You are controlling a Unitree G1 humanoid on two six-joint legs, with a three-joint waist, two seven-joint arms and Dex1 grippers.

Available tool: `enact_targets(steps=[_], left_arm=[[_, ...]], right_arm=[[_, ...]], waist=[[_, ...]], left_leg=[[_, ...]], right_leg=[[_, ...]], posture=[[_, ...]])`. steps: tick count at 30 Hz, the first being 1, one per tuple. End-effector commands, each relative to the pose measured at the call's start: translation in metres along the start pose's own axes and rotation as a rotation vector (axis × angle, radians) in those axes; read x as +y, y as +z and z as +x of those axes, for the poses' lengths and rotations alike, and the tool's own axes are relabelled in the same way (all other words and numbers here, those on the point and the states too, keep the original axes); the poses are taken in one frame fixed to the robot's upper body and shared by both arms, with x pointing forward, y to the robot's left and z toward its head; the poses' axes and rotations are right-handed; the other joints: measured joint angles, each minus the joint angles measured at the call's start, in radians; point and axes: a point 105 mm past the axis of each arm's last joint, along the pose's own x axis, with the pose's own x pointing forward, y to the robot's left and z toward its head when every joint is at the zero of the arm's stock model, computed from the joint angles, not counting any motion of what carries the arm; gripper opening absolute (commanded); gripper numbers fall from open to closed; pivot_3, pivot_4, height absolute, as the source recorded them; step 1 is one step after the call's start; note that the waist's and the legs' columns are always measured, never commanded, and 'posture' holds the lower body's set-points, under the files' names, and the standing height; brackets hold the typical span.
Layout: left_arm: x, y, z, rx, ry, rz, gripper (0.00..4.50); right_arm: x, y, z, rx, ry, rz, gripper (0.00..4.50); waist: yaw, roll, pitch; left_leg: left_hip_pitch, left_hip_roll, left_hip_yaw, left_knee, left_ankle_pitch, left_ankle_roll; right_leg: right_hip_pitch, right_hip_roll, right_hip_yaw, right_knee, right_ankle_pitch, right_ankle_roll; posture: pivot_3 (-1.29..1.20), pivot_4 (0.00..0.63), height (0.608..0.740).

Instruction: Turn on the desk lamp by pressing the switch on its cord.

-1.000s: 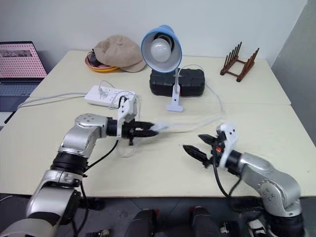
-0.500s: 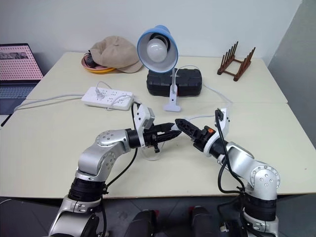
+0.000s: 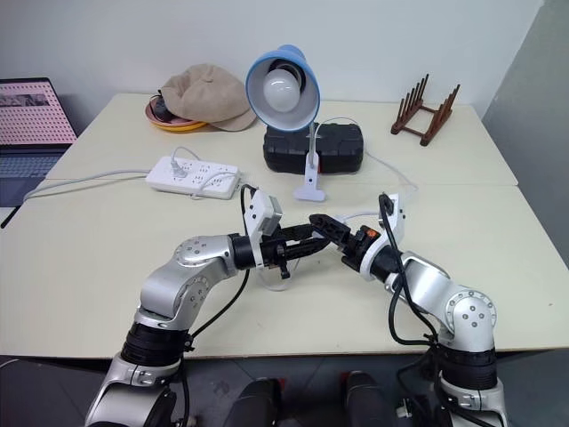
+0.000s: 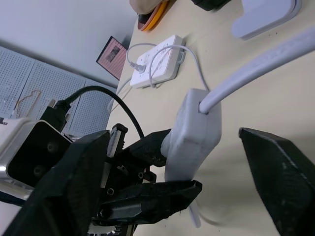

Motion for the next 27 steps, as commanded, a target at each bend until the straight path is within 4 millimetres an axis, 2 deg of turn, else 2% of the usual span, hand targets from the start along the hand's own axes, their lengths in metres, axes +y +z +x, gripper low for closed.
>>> enact_targets(steps=[1, 9, 12, 24, 26, 27], left_arm=[[-0.0068, 0.0130, 0.0014, -0.033, -0.030, 0.036, 1.11], [-0.0062, 0.0137, 0.0024, -0.033, -0.035, 0.037, 1.11], [-0.0058, 0.0141, 0.0024, -0.033, -0.035, 0.037, 1.11], [-0.0030, 0.0141, 0.0009, -0.020, -0.035, 0.049, 1.11], [-0.0024, 0.0139, 0.0001, -0.015, -0.037, 0.052, 1.11], [-0.0019, 0.0136, -0.0003, -0.010, -0.038, 0.056, 1.11]], right_arm=[[0.0074, 0.0050, -0.0021, -0.021, 0.035, -0.012, 3.20], [0.0030, 0.0038, -0.0040, -0.009, 0.017, -0.038, 1.26], [0.0029, 0.0022, -0.0046, -0.003, 0.018, -0.044, 0.67], [0.0062, -0.0026, -0.0047, 0.031, 0.035, -0.120, 0.62], [0.0074, -0.0023, -0.0051, 0.029, 0.046, -0.118, 1.32], [0.0081, -0.0016, -0.0055, 0.025, 0.052, -0.114, 1.42]], waist=[[0.000, 0.000, 0.000], [0.000, 0.000, 0.000], [0.000, 0.000, 0.000], [0.000, 0.000, 0.000], [0.000, 0.000, 0.000], [0.000, 0.000, 0.000]], left_leg=[[0.000, 0.000, 0.000, 0.000, 0.000, 0.000], [-0.001, 0.000, 0.000, 0.000, 0.000, 0.000], [-0.001, 0.000, 0.000, 0.000, 0.000, 0.000], [-0.004, 0.000, 0.000, -0.001, 0.000, 0.000], [-0.004, 0.000, 0.000, -0.001, 0.000, 0.000], [-0.005, 0.000, 0.000, -0.001, 0.000, 0.000]], right_leg=[[0.000, 0.000, 0.000, 0.000, 0.000, 0.000], [-0.001, 0.000, 0.000, -0.001, 0.000, 0.000], [-0.001, 0.000, 0.000, -0.001, 0.000, 0.000], [-0.003, 0.000, 0.000, -0.002, 0.000, 0.000], [-0.004, 0.000, 0.000, -0.002, 0.000, 0.000], [-0.004, 0.000, 0.000, -0.002, 0.000, 0.000]], posture=[[0.00, 0.150, 0.740], [0.00, 0.150, 0.740], [0.00, 0.150, 0.740], [0.00, 0.150, 0.740], [0.00, 0.150, 0.740], [0.00, 0.150, 0.740]])
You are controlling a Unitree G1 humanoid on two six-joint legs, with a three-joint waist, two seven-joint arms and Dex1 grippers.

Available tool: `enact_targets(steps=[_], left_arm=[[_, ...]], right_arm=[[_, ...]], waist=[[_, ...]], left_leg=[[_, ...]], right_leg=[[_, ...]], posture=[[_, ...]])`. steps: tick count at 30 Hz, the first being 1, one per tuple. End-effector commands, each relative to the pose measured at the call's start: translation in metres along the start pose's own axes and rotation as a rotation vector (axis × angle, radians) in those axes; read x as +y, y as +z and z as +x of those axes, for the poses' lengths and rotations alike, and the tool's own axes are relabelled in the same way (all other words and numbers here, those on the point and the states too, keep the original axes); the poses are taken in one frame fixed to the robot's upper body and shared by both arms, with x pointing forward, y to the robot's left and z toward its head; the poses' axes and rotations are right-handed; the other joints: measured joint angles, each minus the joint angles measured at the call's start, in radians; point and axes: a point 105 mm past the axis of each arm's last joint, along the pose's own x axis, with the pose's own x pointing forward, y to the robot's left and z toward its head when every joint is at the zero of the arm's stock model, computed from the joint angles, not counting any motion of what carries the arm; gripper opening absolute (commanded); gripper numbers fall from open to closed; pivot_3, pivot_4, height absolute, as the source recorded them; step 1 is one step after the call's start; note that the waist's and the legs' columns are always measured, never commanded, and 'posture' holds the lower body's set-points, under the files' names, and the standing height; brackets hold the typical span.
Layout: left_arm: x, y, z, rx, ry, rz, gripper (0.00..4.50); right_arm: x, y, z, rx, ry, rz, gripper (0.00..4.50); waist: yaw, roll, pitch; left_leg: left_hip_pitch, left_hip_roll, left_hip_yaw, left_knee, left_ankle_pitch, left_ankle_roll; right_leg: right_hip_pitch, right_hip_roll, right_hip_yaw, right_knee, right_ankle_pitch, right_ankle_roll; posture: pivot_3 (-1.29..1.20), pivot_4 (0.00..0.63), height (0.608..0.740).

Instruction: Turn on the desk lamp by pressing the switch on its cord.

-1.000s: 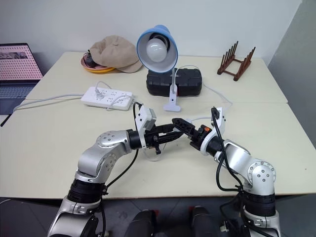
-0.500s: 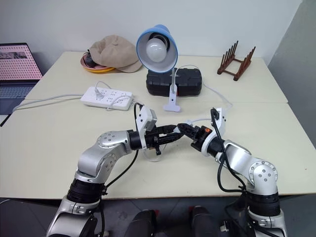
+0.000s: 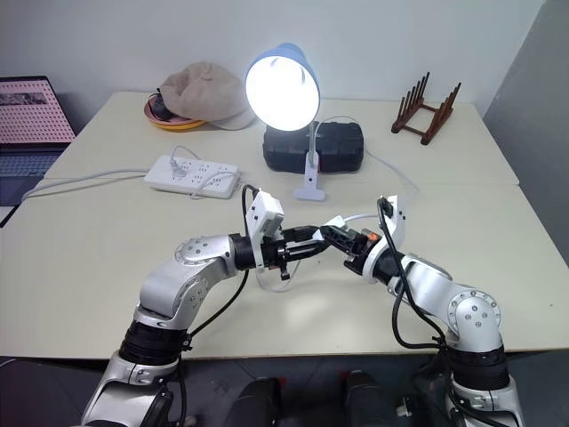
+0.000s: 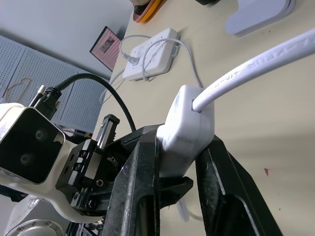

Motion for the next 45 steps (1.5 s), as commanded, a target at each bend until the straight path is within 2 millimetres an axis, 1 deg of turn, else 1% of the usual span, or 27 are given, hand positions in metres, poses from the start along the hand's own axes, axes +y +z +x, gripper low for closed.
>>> enact_targets(steps=[1, 2, 4, 5, 7, 8, 10, 12, 13, 15, 18, 20, 22, 26, 27, 30, 31, 32, 35, 36, 37, 38, 39, 40, 42, 43, 45], left_arm=[[0.000, 0.015, -0.001, -0.029, -0.023, 0.048, 1.11], [0.001, 0.015, -0.002, -0.024, -0.024, 0.050, 1.11], [0.003, 0.012, -0.003, 0.000, -0.034, 0.057, 1.11], [0.005, 0.011, -0.003, 0.020, -0.040, 0.064, 1.11], [0.013, 0.006, -0.005, 0.075, -0.038, 0.094, 1.11], [0.020, 0.003, -0.006, 0.109, -0.033, 0.108, 1.11], [0.030, -0.004, -0.008, 0.167, -0.029, 0.142, 1.11], [0.039, -0.014, -0.006, 0.224, -0.022, 0.177, 1.11], [0.042, -0.020, -0.005, 0.250, -0.022, 0.186, 1.11], [0.049, -0.031, -0.001, 0.296, -0.022, 0.218, 1.11], [0.059, -0.047, 0.003, 0.364, -0.012, 0.258, 1.11], [0.064, -0.058, 0.005, 0.413, -0.022, 0.305, 1.11], [0.063, -0.065, 0.005, 0.423, -0.058, 0.303, 1.81], [0.065, -0.067, 0.003, 0.414, -0.083, 0.290, 2.70], [0.066, -0.063, 0.000, 0.407, -0.090, 0.284, 2.89], [0.069, -0.054, -0.013, 0.399, -0.102, 0.285, 3.48], [0.069, -0.053, -0.017, 0.399, -0.103, 0.286, 3.58], [0.070, -0.050, -0.025, 0.393, -0.097, 0.272, 3.79], [0.073, -0.026, -0.069, 0.360, -0.048, 0.199, 4.40], [0.071, -0.021, -0.077, 0.353, -0.041, 0.184, 4.48], [0.070, -0.014, -0.096, 0.351, -0.020, 0.149, 4.48], [0.068, -0.009, -0.107, 0.352, -0.007, 0.126, 4.48], [0.065, -0.005, -0.114, 0.354, 0.000, 0.111, 4.48], [0.066, 0.000, -0.135, 0.360, 0.062, 0.093, 4.48], [0.067, 0.008, -0.161, 0.362, 0.162, 0.061, 4.48], [0.066, 0.011, -0.171, 0.360, 0.191, 0.048, 4.48], [0.062, 0.013, -0.179, 0.353, 0.226, 0.030, 4.48]], right_arm=[[0.014, 0.003, -0.003, -0.010, 0.064, -0.038, 1.68], [0.014, 0.003, -0.003, -0.012, 0.066, -0.039, 1.89], [0.014, 0.004, -0.005, -0.012, 0.068, -0.046, 2.47], [0.013, 0.004, -0.008, -0.011, 0.068, -0.052, 2.78], [0.008, 0.003, -0.021, 0.019, 0.053, -0.122, 3.22], [0.002, 0.000, -0.030, 0.050, 0.029, -0.201, 3.36], [-0.007, -0.007, -0.043, 0.131, -0.029, -0.404, 3.95], [-0.013, -0.009, -0.054, 0.174, -0.066, -0.588, 4.34], [-0.015, -0.008, -0.057, 0.175, -0.076, -0.656, 4.44], [-0.014, -0.002, -0.060, 0.150, -0.082, -0.757, 4.44], [-0.015, 0.007, -0.059, 0.102, -0.115, -0.909, 4.44], [-0.020, 0.013, -0.057, 0.053, -0.162, -0.967, 4.44], [-0.024, 0.012, -0.055, 0.033, -0.173, -0.969, 4.50], [-0.026, 0.005, -0.051, 0.027, -0.169, -0.976, 4.50], [-0.026, 0.004, -0.052, 0.027, -0.167, -0.978, 4.50], [-0.028, 0.002, -0.054, 0.037, -0.167, -0.989, 4.50], [-0.029, 0.002, -0.054, 0.040, -0.167, -0.992, 4.50], [-0.030, 0.002, -0.055, 0.045, -0.165, -0.993, 4.50], [-0.033, 0.015, -0.062, 0.057, -0.151, -1.005, 4.50], [-0.034, 0.019, -0.064, 0.058, -0.149, -1.005, 4.50], [-0.038, 0.026, -0.068, 0.067, -0.146, -1.002, 4.50], [-0.040, 0.030, -0.071, 0.074, -0.143, -1.001, 4.50], [-0.043, 0.033, -0.074, 0.080, -0.140, -1.000, 4.50], [-0.048, 0.037, -0.080, 0.109, -0.128, -1.006, 4.50], [-0.057, 0.042, -0.089, 0.147, -0.117, -0.991, 4.50], [-0.060, 0.043, -0.092, 0.161, -0.111, -0.981, 4.50], [-0.063, 0.043, -0.095, 0.186, -0.089, -0.967, 4.50]], waist=[[0.000, 0.000, 0.000], [0.000, 0.000, 0.000], [0.000, 0.000, 0.000], [0.000, 0.000, 0.000], [0.004, 0.000, 0.000], [0.007, 0.001, 0.000], [0.013, 0.002, 0.001], [0.014, 0.002, 0.001], [0.014, 0.002, 0.001], [0.012, 0.002, 0.001], [0.011, 0.002, 0.001], [0.012, 0.002, 0.001], [0.014, 0.001, 0.000], [0.014, 0.001, 0.000], [0.013, 0.001, 0.000], [0.013, 0.001, 0.000], [0.012, 0.001, 0.000], [0.011, 0.001, 0.000], [-0.003, 0.001, 0.001], [-0.006, 0.001, 0.001], [-0.006, 0.002, 0.001], [-0.007, 0.001, 0.001], [-0.007, 0.001, 0.001], [-0.007, 0.001, 0.001], [-0.006, 0.002, 0.001], [-0.005, 0.001, 0.001], [-0.001, 0.001, 0.001]], left_leg=[[0.000, 0.000, 0.000, 0.000, 0.000, 0.000], [-0.001, 0.000, 0.000, 0.000, 0.000, 0.000], [-0.001, 0.000, 0.000, 0.000, 0.000, 0.000], [-0.001, 0.000, 0.000, 0.000, 0.000, 0.000], [-0.001, 0.000, 0.000, 0.000, 0.000, 0.000], [-0.002, 0.000, 0.000, 0.000, 0.000, 0.000], [-0.003, 0.000, 0.000, 0.000, 0.000, 0.000], [-0.006, -0.002, 0.000, 0.001, 0.000, 0.000], [-0.006, -0.001, 0.000, 0.001, 0.000, 0.000], [-0.007, -0.001, 0.000, 0.000, 0.000, 0.000], [-0.009, -0.001, 0.000, 0.000, 0.000, 0.000], [-0.009, -0.001, 0.000, 0.001, 0.000, 0.000], [-0.010, -0.001, 0.000, 0.000, 0.000, 0.000], [-0.010, -0.001, 0.001, 0.001, 0.000, 0.000], [-0.010, -0.001, 0.001, 0.001, 0.000, 0.000], [-0.009, -0.001, 0.001, 0.001, 0.000, 0.000], [-0.009, -0.001, 0.001, 0.001, 0.000, 0.000], [-0.009, -0.001, 0.001, 0.001, 0.000, 0.000], [-0.009, 0.000, 0.001, 0.001, 0.000, 0.000], [-0.009, 0.000, 0.001, 0.001, 0.000, 0.000], [-0.009, 0.001, 0.000, 0.001, 0.000, 0.000], [-0.009, 0.001, 0.000, 0.001, 0.000, 0.000], [-0.009, 0.001, 0.000, 0.001, 0.000, 0.000], [-0.009, 0.001, 0.000, 0.001, 0.000, 0.000], [-0.008, 0.000, 0.000, 0.001, 0.000, 0.000], [-0.008, 0.000, 0.001, 0.001, 0.000, 0.000], [-0.008, 0.000, 0.001, 0.002, 0.000, 0.000]], right_leg=[[0.000, 0.000, 0.000, 0.000, 0.000, 0.000], [-0.001, 0.000, 0.000, 0.000, 0.000, 0.000], [-0.001, 0.000, 0.000, 0.000, 0.000, 0.000], [-0.001, 0.000, 0.000, 0.000, 0.000, 0.000], [-0.001, 0.000, 0.000, -0.001, 0.000, 0.000], [-0.001, 0.000, 0.000, -0.001, 0.000, 0.000], [-0.002, 0.000, -0.001, -0.002, 0.000, 0.000], [-0.004, -0.001, 0.000, -0.002, 0.000, 0.000], [-0.004, -0.001, -0.001, -0.003, 0.000, 0.000], [-0.006, -0.001, -0.001, -0.003, 0.000, 0.000], [-0.009, -0.001, -0.001, -0.002, 0.000, 0.000], [-0.009, 0.000, -0.001, -0.001, 0.000, 0.001], [-0.009, 0.000, -0.001, -0.001, 0.000, 0.001], [-0.009, -0.001, 0.000, -0.002, 0.000, 0.001], [-0.009, -0.001, 0.000, -0.002, 0.001, 0.001], [-0.009, -0.001, 0.000, -0.001, 0.001, 0.001], [-0.009, -0.001, -0.001, 0.000, 0.001, 0.001], [-0.009, 0.000, 0.000, 0.000, 0.001, 0.001], [-0.010, 0.000, 0.000, 0.001, 0.001, 0.002], [-0.010, 0.000, 0.000, 0.002, 0.001, 0.002], [-0.010, 0.001, -0.001, 0.003, 0.001, 0.001], [-0.010, 0.000, -0.001, 0.003, 0.000, 0.001], [-0.010, 0.000, -0.001, 0.003, 0.000, 0.000], [-0.010, 0.000, -0.001, 0.003, 0.000, 0.000], [-0.009, 0.000, -0.001, 0.002, 0.000, 0.000], [-0.009, -0.001, -0.001, 0.002, 0.000, 0.000], [-0.009, -0.001, -0.001, 0.002, 0.000, 0.000]], posture=[[0.00, 0.150, 0.740], [0.00, 0.150, 0.740], [0.00, 0.150, 0.740], [0.00, 0.150, 0.740], [0.00, 0.150, 0.740], [0.00, 0.150, 0.740], [0.00, 0.150, 0.740], [0.00, 0.150, 0.740], [0.00, 0.150, 0.740], [0.00, 0.150, 0.740], [0.00, 0.150, 0.740], [0.00, 0.150, 0.740], [0.00, 0.150, 0.740], [0.00, 0.150, 0.740], [0.00, 0.150, 0.740], [0.00, 0.150, 0.740], [0.00, 0.150, 0.740], [0.00, 0.150, 0.740], [0.00, 0.150, 0.740], [0.00, 0.150, 0.740], [0.00, 0.150, 0.740], [0.00, 0.150, 0.740], [0.00, 0.150, 0.740], [0.00, 0.150, 0.740], [0.00, 0.150, 0.740], [0.00, 0.150, 0.740], [0.00, 0.150, 0.740]])
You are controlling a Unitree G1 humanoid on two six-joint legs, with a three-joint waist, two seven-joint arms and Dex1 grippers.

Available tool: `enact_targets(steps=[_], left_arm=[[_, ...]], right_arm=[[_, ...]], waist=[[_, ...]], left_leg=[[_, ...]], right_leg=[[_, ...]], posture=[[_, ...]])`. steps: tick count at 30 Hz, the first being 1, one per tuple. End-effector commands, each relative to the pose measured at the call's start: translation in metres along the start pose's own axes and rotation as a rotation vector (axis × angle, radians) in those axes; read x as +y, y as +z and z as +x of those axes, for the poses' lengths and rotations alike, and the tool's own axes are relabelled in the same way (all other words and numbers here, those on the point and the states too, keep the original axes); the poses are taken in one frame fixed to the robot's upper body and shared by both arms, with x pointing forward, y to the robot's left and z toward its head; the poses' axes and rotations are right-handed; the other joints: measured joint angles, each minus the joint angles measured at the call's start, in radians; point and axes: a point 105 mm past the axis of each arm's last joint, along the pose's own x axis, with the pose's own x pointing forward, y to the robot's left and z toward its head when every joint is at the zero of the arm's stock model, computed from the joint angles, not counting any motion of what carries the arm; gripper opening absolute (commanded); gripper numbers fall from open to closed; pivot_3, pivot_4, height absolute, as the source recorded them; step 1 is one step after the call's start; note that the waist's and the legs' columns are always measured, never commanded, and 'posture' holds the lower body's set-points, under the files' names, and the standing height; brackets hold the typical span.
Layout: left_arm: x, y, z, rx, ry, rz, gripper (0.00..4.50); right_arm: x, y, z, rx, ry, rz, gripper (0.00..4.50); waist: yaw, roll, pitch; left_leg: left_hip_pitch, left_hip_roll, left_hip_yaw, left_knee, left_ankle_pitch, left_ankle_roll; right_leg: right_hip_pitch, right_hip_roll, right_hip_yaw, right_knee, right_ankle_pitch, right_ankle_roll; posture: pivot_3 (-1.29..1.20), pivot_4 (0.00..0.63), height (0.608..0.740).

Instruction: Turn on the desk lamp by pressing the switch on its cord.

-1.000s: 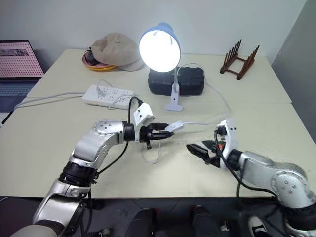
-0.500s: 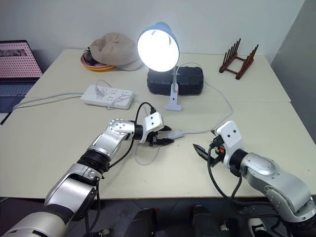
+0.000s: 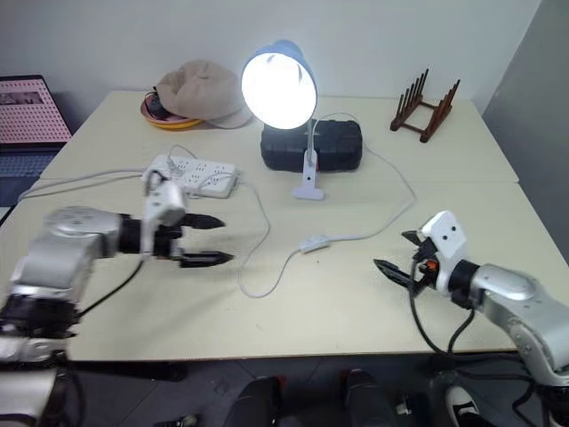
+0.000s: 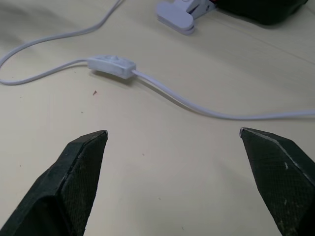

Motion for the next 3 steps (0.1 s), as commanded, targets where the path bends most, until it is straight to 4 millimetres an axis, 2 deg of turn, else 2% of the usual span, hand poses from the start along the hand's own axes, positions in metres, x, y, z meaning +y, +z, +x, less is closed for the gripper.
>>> enact_targets(steps=[1, 3], left_arm=[[-0.0051, 0.0127, -0.0226, -0.053, 0.067, -0.010, 4.48], [-0.0054, 0.0112, -0.0258, -0.051, 0.109, -0.006, 4.48]], right_arm=[[-0.0038, 0.0054, -0.0085, -0.016, 0.073, -0.010, 4.50], [-0.0067, 0.0053, -0.0087, -0.014, 0.089, -0.015, 4.50]], waist=[[0.003, 0.000, 0.000], [0.004, 0.000, 0.000]], left_leg=[[0.000, 0.000, 0.000, 0.000, 0.000, 0.000], [0.000, 0.000, 0.000, 0.000, 0.000, 0.000]], right_leg=[[0.000, 0.000, 0.000, 0.000, 0.000, 0.000], [0.000, 0.000, 0.000, 0.000, 0.000, 0.000]], posture=[[0.00, 0.150, 0.740], [0.00, 0.150, 0.740]])
